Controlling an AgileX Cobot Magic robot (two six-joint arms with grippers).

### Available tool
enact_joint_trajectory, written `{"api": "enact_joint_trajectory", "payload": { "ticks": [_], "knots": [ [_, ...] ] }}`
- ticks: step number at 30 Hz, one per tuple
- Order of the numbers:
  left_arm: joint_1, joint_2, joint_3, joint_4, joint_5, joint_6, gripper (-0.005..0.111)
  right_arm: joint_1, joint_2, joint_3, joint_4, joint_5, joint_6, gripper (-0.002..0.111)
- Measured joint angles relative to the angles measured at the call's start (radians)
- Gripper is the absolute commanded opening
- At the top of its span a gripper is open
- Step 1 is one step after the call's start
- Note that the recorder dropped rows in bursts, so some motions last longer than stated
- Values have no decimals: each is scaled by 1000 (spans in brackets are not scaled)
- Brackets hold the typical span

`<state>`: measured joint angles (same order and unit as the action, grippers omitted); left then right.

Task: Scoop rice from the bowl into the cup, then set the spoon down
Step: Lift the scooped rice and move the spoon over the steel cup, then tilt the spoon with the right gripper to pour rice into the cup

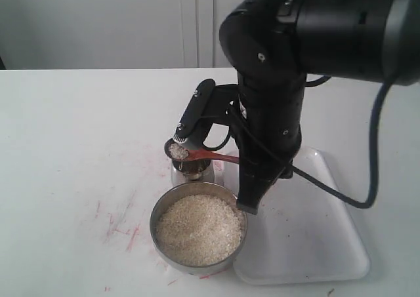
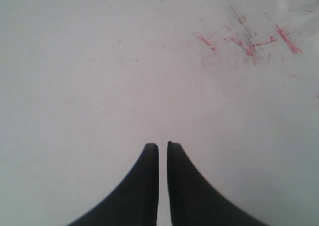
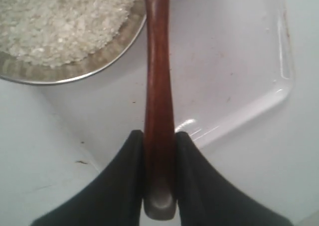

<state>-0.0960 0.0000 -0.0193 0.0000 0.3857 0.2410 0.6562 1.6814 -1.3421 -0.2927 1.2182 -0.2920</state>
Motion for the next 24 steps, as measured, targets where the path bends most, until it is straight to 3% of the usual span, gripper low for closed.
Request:
{"api": "enact_joint_trajectory", "payload": {
  "ticks": [9,24],
  "knots": [
    [0,0,0,0,0,0,14,0,70,-10,-246,0,23,0],
    [0,0,0,0,0,0,14,2,83,-10,-299,0,-11,0]
  ]
}}
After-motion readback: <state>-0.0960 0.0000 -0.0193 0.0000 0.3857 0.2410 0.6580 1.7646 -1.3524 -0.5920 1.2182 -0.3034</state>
